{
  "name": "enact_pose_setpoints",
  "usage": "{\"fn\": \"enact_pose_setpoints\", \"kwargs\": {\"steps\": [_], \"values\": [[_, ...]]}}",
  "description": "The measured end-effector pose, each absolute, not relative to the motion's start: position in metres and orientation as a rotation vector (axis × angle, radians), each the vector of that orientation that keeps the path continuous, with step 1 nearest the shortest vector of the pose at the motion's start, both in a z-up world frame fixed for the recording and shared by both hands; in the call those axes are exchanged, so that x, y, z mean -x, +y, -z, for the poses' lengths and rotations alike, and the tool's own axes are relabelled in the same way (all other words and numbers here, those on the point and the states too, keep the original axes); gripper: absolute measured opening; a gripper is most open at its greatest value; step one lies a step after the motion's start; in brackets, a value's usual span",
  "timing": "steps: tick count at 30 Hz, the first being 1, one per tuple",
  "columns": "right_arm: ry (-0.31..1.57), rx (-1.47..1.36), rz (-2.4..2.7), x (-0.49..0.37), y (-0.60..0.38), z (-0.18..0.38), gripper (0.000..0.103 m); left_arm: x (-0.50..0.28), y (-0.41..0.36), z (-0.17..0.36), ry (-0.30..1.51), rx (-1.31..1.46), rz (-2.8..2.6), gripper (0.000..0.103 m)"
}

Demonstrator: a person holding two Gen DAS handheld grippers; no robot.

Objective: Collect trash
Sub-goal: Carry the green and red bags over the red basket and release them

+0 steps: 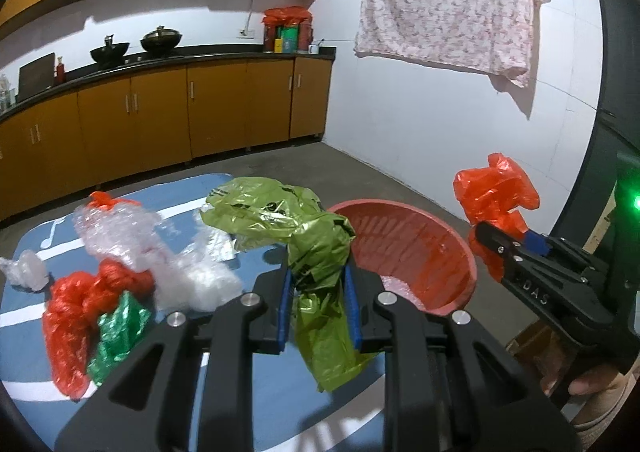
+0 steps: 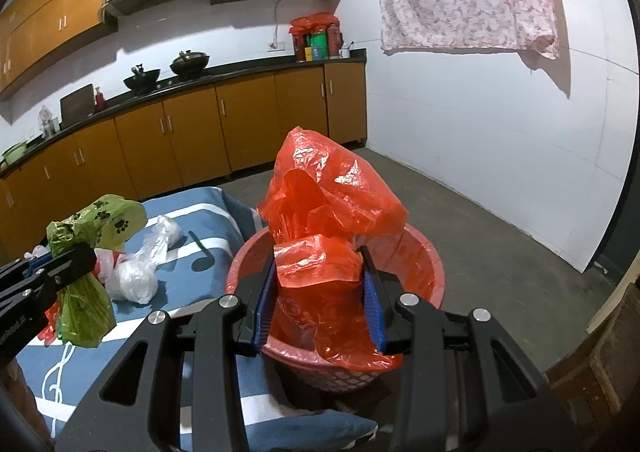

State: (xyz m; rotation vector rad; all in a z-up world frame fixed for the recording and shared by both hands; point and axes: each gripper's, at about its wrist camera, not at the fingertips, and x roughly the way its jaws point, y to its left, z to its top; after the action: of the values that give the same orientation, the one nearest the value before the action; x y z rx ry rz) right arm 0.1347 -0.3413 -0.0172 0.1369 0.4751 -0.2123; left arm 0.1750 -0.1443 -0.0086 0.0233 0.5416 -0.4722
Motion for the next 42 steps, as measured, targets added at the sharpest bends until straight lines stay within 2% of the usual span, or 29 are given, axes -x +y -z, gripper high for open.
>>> {"fn": "enact_pose_setpoints", "kwargs": {"steps": [25, 27, 30, 32, 38, 40, 42], "values": [[0.484, -0.270, 0.204, -0.202, -0.407, 0.029, 0.039, -0.264, -0.236, 0.052, 0.612, -0.031, 0.615, 0.026], [0.486, -0.306, 0.190, -0.205, -0.413, 0.031, 0.041, -0.271, -0.242, 0.056, 0.622, -0.030, 0.625, 0.033], [0.488, -0.331, 0.184, -0.207, -0.420, 0.033, 0.051, -0.276, -0.242, 0.061, 0.629, -0.022, 0.618, 0.048], [0.483, -0.336, 0.194, -0.204, -0.423, 0.035, 0.059, -0.279, -0.238, 0.064, 0.636, -0.014, 0.608, 0.053], [0.477, -0.309, 0.239, -0.191, -0.420, 0.035, 0.069, -0.279, -0.216, 0.065, 0.644, 0.007, 0.543, 0.067], [0.469, -0.270, 0.255, -0.187, -0.413, 0.033, 0.079, -0.273, -0.205, 0.061, 0.623, -0.001, 0.509, 0.073], [0.461, -0.236, 0.256, -0.182, -0.404, 0.030, 0.081, -0.265, -0.194, 0.056, 0.604, -0.012, 0.476, 0.077]]}}
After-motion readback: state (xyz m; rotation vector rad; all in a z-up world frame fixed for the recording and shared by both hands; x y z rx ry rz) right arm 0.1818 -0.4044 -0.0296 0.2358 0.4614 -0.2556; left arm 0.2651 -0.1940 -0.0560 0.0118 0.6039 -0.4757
